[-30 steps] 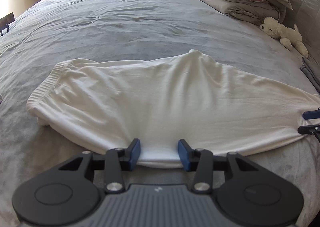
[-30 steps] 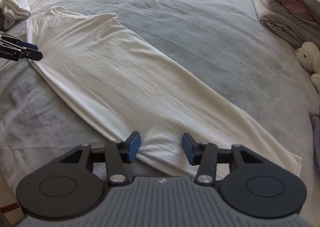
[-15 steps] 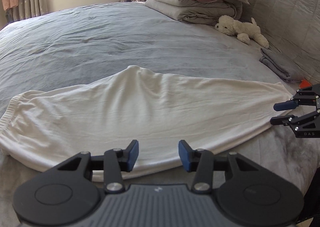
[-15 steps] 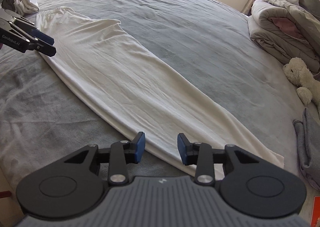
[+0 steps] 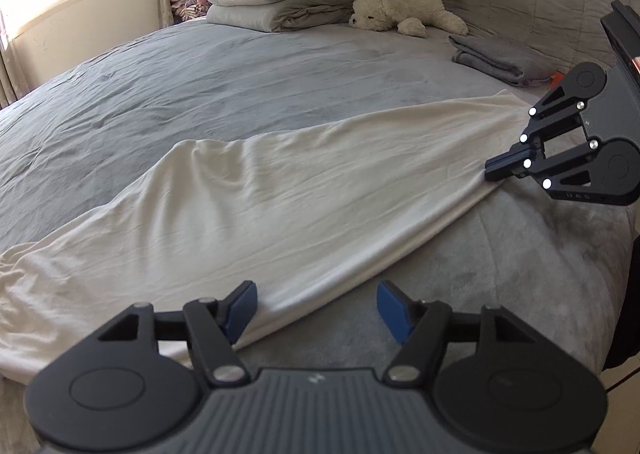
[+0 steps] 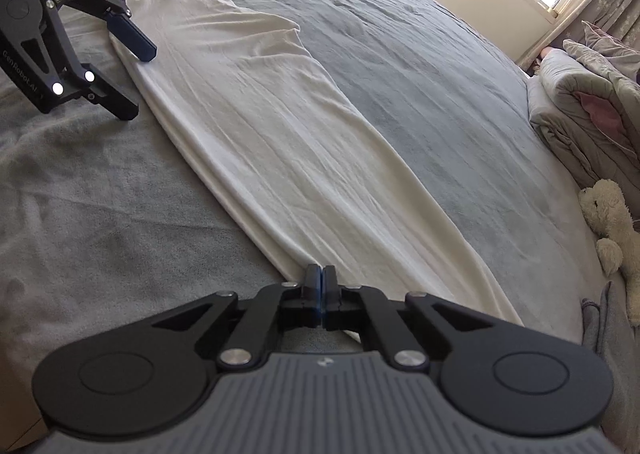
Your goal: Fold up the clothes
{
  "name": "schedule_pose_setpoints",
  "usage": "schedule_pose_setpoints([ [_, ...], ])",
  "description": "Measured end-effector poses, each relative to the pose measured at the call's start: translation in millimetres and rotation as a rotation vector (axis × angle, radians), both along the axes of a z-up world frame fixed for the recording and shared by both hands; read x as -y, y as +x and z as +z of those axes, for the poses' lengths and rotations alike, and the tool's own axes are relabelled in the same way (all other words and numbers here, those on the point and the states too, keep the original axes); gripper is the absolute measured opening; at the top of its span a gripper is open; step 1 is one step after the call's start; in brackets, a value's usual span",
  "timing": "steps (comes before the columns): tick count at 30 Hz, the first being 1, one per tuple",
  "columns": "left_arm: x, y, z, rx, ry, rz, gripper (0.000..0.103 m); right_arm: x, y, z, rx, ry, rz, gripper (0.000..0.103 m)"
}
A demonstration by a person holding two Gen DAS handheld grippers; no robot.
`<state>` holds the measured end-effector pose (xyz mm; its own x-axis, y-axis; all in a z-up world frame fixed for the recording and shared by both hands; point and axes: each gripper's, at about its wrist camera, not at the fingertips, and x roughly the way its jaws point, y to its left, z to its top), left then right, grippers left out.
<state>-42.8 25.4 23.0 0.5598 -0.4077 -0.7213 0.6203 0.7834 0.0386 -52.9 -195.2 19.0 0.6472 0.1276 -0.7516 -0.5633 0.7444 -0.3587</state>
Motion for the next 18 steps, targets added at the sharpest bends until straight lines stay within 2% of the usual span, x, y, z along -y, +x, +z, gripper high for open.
schedule_pose_setpoints([
  [2,0,3,-1,-0.004,-0.002,-0.004,0.051,6,-1,8,0.015,0.028,-0.020,0.000],
  [6,-6,8,1,-0.022,-0.028,0.000,0.045,17,-5,23,0.043,0.095,-0.048,0.000],
  [9,-5,9,-1,-0.015,-0.006,-0.010,0.034,19,-10,27,0.039,0.115,-0.040,0.000],
  [11,-7,10,0,-0.023,-0.009,-0.011,0.013,17,-11,24,0.023,0.098,-0.027,0.000],
  [13,-9,10,2,-0.030,-0.012,-0.012,0.004,16,-13,23,0.012,0.094,-0.011,0.000],
  [18,-13,3,8,-0.013,-0.004,-0.043,0.002,18,-18,24,0.002,0.100,0.009,0.000],
])
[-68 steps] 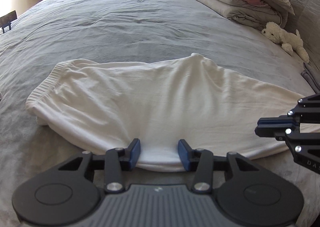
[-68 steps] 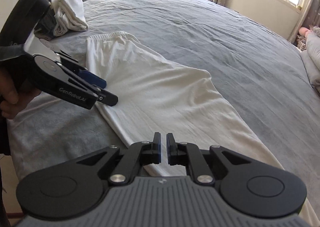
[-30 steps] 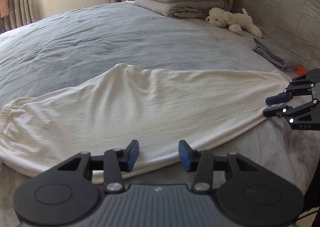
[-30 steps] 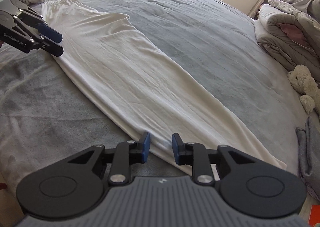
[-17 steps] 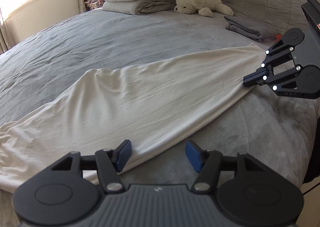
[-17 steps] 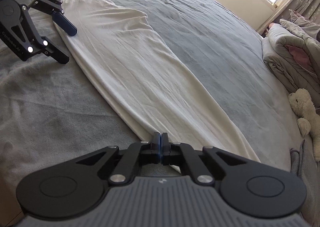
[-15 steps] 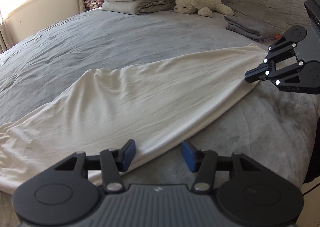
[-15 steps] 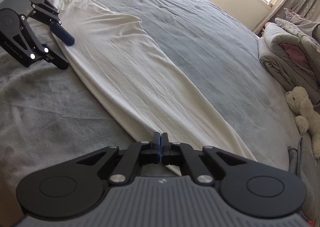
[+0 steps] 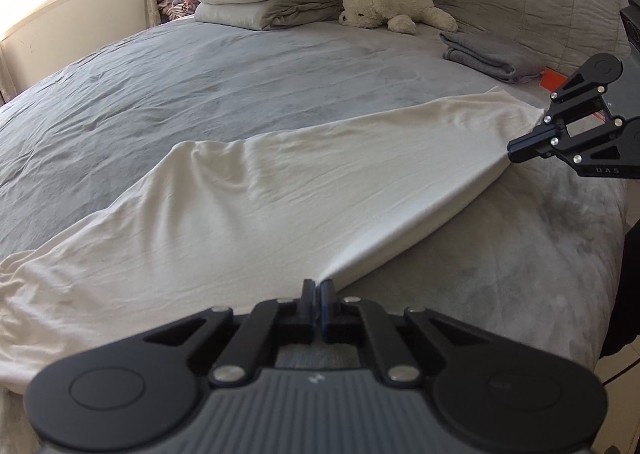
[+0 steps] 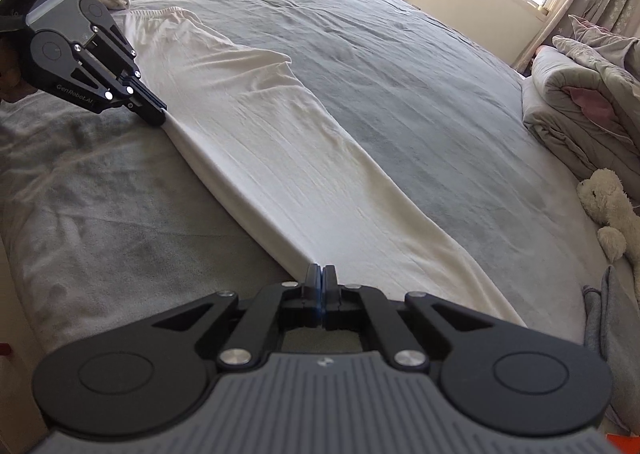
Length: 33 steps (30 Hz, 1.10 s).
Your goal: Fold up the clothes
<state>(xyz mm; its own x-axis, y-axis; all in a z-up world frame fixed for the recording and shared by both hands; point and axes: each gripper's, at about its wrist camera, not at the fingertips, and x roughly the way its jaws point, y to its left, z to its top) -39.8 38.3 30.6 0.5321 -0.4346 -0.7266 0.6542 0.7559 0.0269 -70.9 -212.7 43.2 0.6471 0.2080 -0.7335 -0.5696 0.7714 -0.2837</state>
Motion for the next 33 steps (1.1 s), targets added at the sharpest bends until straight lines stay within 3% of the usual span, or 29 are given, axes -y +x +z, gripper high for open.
schedule_pose_setpoints([
  [6,3,0,-7,-0.006,0.045,-0.032,0.002,-3,5,-18,-0.043,-0.064,-0.009,0.000],
  [9,3,1,-5,-0.012,0.037,-0.024,0.008,-9,7,-28,-0.056,-0.101,-0.011,0.000],
  [10,2,1,-4,-0.019,0.031,-0.033,0.017,-8,7,-28,-0.058,-0.101,-0.007,0.000],
  [11,1,1,-3,-0.027,0.024,-0.042,0.038,-7,6,-27,-0.060,-0.101,-0.003,0.000],
  [13,-7,1,4,-0.045,-0.019,-0.052,0.066,-2,5,-23,-0.062,-0.093,-0.001,0.014],
  [14,-11,2,7,-0.054,-0.041,-0.057,0.066,2,5,-20,-0.047,-0.091,-0.015,0.018],
  [16,-21,4,15,-0.072,-0.107,-0.055,0.066,15,7,-7,-0.004,-0.046,-0.075,0.051],
  [19,-36,17,23,-0.117,-0.228,0.012,0.066,53,16,16,0.038,0.074,-0.219,0.053],
  [21,-45,31,21,-0.155,-0.297,0.100,0.066,85,28,26,0.044,0.158,-0.384,0.053],
  [23,-49,45,16,-0.185,-0.328,0.192,0.066,121,40,28,0.029,0.212,-0.585,0.053],
  [28,-54,74,1,-0.222,-0.346,0.403,0.066,202,55,14,-0.011,0.209,-0.990,0.053],
  [33,-51,83,-4,-0.211,-0.332,0.468,0.066,221,66,7,-0.039,0.299,-0.958,0.053],
])
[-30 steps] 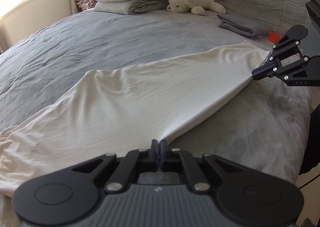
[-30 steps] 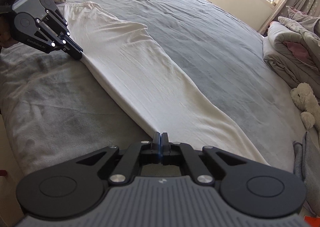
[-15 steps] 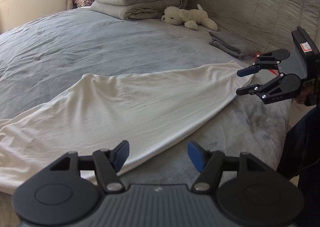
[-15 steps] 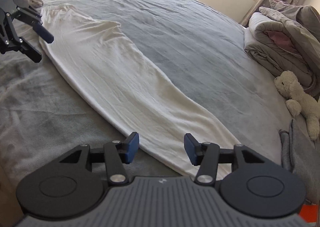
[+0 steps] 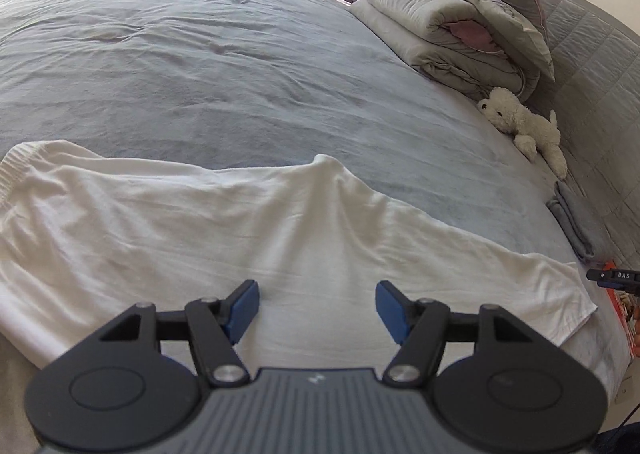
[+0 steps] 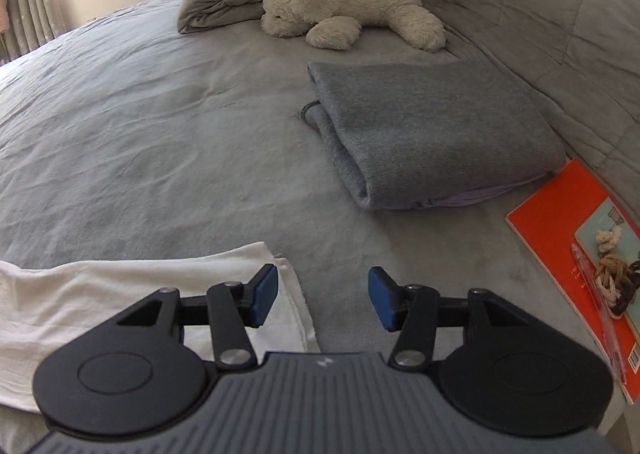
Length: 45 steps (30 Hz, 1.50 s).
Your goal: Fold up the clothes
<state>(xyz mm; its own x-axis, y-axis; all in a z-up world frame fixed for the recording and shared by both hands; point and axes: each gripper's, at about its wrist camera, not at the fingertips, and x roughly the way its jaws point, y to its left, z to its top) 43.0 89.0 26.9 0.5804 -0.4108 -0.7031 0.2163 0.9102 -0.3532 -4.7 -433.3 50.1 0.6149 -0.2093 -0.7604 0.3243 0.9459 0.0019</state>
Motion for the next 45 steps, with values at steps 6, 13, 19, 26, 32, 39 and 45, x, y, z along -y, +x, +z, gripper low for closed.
schedule_pose_setpoints([
  [6,4,3,-1,0.006,0.023,0.007,0.066,-1,25,-15,-0.018,0.053,0.018,0.054],
  [13,13,-3,-4,0.036,0.102,-0.026,0.067,-24,24,-15,-0.043,0.002,0.090,0.004],
  [19,10,-5,-3,0.030,0.097,-0.033,0.067,-22,9,-2,0.015,-0.044,0.058,0.004],
  [26,14,-7,-5,0.037,0.117,-0.057,0.074,-40,32,-23,-0.097,-0.133,0.094,0.008],
  [32,-8,-2,10,0.049,0.053,0.001,0.074,-54,26,6,0.039,-0.209,0.066,0.049],
  [39,-62,25,7,-0.008,-0.014,0.254,0.074,-137,48,19,0.131,-0.147,0.328,0.049],
  [45,-76,23,-4,-0.031,-0.013,0.266,0.071,-213,67,11,0.139,-0.134,0.524,0.049],
])
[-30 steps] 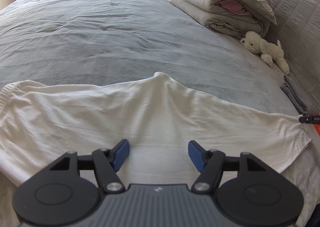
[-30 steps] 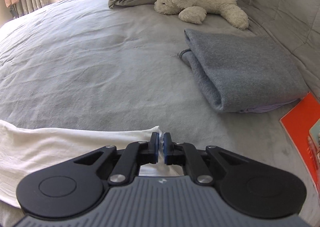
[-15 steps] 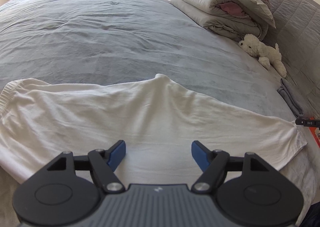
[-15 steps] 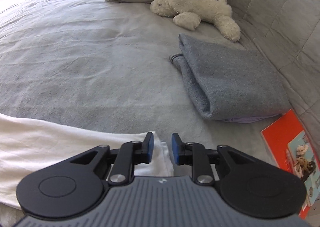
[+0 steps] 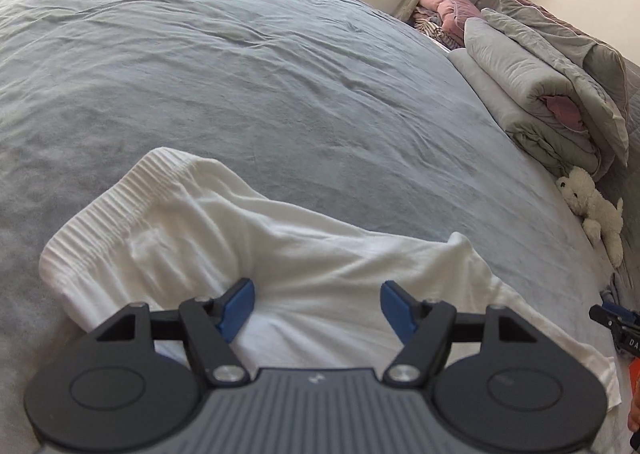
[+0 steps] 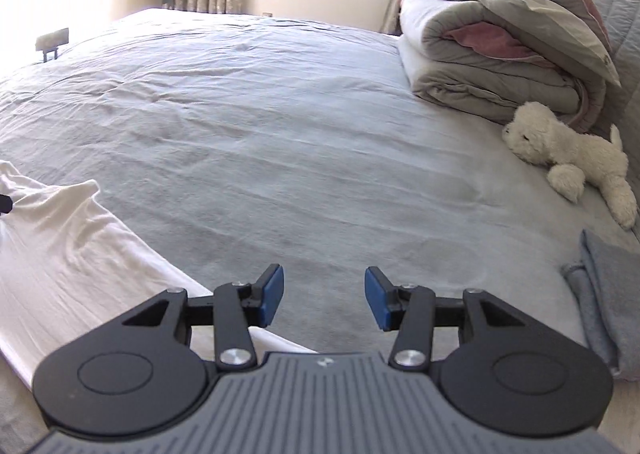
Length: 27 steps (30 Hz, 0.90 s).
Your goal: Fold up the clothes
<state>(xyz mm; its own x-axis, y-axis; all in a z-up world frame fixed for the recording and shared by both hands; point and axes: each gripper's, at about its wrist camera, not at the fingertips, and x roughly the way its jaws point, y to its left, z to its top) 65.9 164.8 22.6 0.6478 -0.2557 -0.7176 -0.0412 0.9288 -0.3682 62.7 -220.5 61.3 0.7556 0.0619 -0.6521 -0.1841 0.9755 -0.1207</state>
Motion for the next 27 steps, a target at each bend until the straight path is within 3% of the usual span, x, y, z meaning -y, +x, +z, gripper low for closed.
schedule_pose_setpoints([
  [6,-9,2,9,0.013,-0.040,-0.008,0.072,-43,12,-2,-0.037,0.135,0.148,0.049],
  [8,-13,6,13,0.032,-0.058,0.015,0.072,-52,18,1,-0.055,0.241,0.156,0.049],
  [11,-25,14,15,0.039,-0.146,0.087,0.072,-54,42,-3,-0.124,0.459,0.122,0.049],
  [13,-29,20,9,0.005,-0.170,0.125,0.072,-61,57,-7,-0.161,0.514,0.113,0.049],
  [16,-31,29,-5,-0.055,-0.152,0.157,0.069,-88,72,-12,-0.186,0.477,0.182,0.049],
  [22,-25,32,-3,-0.059,-0.132,0.162,0.071,-132,87,-21,-0.240,0.440,0.310,0.049],
  [23,-24,34,-3,-0.058,-0.124,0.159,0.072,-137,86,-21,-0.233,0.419,0.325,0.049],
  [25,-23,33,-3,-0.058,-0.106,0.149,0.072,-147,80,-18,-0.187,0.350,0.355,0.036],
  [27,-23,33,-2,-0.058,-0.092,0.141,0.073,-151,70,-13,-0.146,0.307,0.392,0.036],
])
